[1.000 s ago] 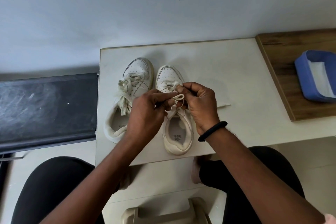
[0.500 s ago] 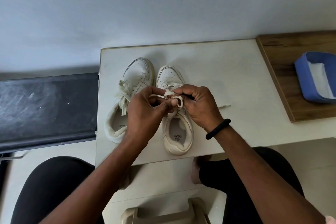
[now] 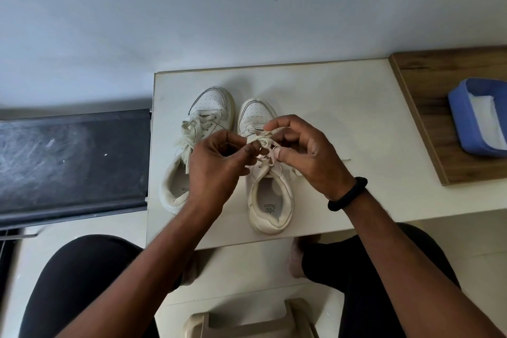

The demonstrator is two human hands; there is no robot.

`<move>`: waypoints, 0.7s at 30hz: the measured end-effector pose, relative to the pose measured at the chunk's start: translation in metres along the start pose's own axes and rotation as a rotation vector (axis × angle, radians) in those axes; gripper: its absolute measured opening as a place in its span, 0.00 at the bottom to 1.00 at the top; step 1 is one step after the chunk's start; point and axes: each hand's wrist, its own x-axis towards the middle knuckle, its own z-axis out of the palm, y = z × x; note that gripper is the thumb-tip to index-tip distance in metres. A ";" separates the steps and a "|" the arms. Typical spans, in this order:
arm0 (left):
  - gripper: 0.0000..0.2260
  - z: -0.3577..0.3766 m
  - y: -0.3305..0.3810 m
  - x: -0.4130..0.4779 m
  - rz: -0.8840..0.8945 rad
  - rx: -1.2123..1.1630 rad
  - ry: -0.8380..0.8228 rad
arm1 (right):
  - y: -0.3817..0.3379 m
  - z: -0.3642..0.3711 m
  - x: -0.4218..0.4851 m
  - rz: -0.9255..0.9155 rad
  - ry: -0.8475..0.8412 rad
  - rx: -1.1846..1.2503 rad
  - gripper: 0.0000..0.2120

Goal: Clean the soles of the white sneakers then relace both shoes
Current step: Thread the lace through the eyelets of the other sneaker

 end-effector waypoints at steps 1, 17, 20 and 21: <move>0.09 0.000 -0.001 0.000 -0.003 -0.005 -0.001 | -0.001 0.001 -0.001 -0.031 0.006 -0.051 0.15; 0.06 0.001 0.002 0.001 0.066 0.069 -0.129 | 0.008 0.022 0.008 0.096 0.342 -0.014 0.03; 0.06 0.003 0.003 -0.001 0.168 0.195 -0.134 | 0.004 0.027 0.008 0.200 0.379 0.169 0.04; 0.06 0.004 0.003 -0.001 0.208 0.250 -0.133 | 0.003 0.028 0.008 0.238 0.389 0.240 0.05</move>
